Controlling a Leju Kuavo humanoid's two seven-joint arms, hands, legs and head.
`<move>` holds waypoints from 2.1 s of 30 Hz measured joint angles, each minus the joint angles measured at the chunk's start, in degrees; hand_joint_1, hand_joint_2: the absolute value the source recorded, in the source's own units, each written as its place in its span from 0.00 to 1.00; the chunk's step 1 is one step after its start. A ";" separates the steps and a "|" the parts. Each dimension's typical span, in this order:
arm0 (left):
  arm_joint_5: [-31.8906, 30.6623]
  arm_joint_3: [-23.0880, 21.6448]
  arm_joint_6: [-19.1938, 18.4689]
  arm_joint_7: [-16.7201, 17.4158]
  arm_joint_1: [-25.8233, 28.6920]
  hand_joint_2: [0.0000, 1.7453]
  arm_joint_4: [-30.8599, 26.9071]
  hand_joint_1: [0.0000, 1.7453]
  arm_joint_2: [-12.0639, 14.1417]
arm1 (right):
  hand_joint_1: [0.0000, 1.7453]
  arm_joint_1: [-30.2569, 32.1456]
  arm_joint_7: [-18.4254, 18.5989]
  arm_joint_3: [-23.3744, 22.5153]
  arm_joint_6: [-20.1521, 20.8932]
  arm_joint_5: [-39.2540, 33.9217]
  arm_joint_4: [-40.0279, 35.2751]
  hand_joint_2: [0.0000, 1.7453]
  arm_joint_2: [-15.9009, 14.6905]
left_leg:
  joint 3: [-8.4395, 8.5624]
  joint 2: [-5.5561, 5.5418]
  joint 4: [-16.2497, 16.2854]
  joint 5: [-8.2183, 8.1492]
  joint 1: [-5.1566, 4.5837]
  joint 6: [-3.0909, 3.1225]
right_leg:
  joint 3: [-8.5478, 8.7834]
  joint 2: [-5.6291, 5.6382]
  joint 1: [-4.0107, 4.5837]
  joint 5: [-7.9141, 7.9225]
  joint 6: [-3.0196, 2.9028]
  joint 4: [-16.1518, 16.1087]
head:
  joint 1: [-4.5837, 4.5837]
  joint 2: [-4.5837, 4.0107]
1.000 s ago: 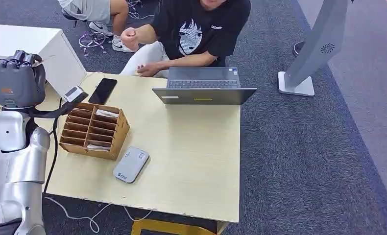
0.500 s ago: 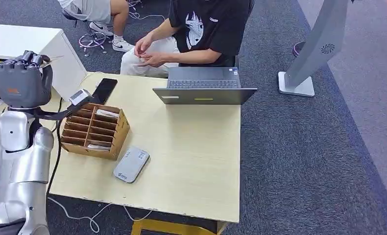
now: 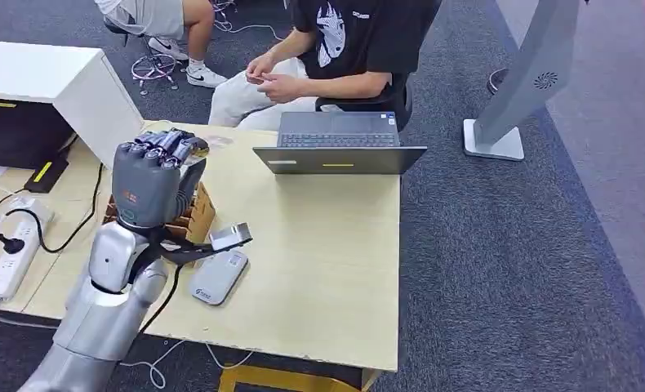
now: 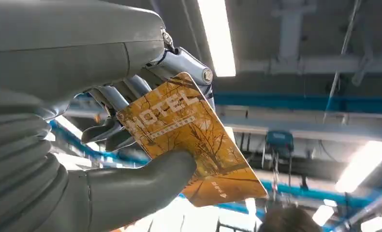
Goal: Pass the card to the sensor for recognition and then transmit it.
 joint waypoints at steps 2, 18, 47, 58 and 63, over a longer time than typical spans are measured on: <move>3.18 -1.24 -1.30 0.80 1.43 1.00 -1.72 1.00 1.15 | 0.00 0.20 -0.26 -0.39 -0.41 -0.09 0.02 1.00 0.02 | 0.00 0.00 -0.01 0.00 0.00 0.00 | 0.00 0.00 0.00 0.00 0.00 0.00 | -0.02 0.00; 14.79 -0.61 -6.55 1.62 17.98 1.00 -9.09 1.00 4.39 | 0.00 1.65 0.55 -2.97 -0.98 -0.26 0.02 1.00 0.52 | -0.09 -0.06 -0.02 -0.02 -0.01 0.00 | -0.04 -0.04 -0.03 -0.05 0.06 0.00 | 0.00 0.00; 10.15 11.11 -8.39 4.78 27.48 1.00 -7.56 1.00 2.60 | 0.00 1.88 1.27 -3.63 -0.61 2.86 0.02 1.00 0.77 | -0.09 -0.05 -0.02 -0.01 -0.01 -0.01 | -0.04 -0.04 -0.02 -0.05 0.06 0.00 | -0.02 0.00; 4.63 11.13 -6.73 4.68 26.33 1.00 -3.84 1.00 1.42 | 0.00 1.62 1.22 -3.91 -0.57 2.95 0.00 1.00 0.87 | -0.09 -0.05 -0.02 -0.01 -0.01 -0.01 | -0.04 -0.04 -0.03 -0.05 0.06 0.00 | 0.00 0.00; 4.17 11.11 -6.34 4.61 25.38 1.00 -3.30 1.00 0.98 | 0.00 1.60 1.05 -3.95 -0.59 3.08 0.00 1.00 0.96 | -0.08 -0.04 -0.02 -0.01 -0.01 -0.01 | -0.04 -0.04 -0.02 -0.05 0.06 0.00 | 0.00 0.00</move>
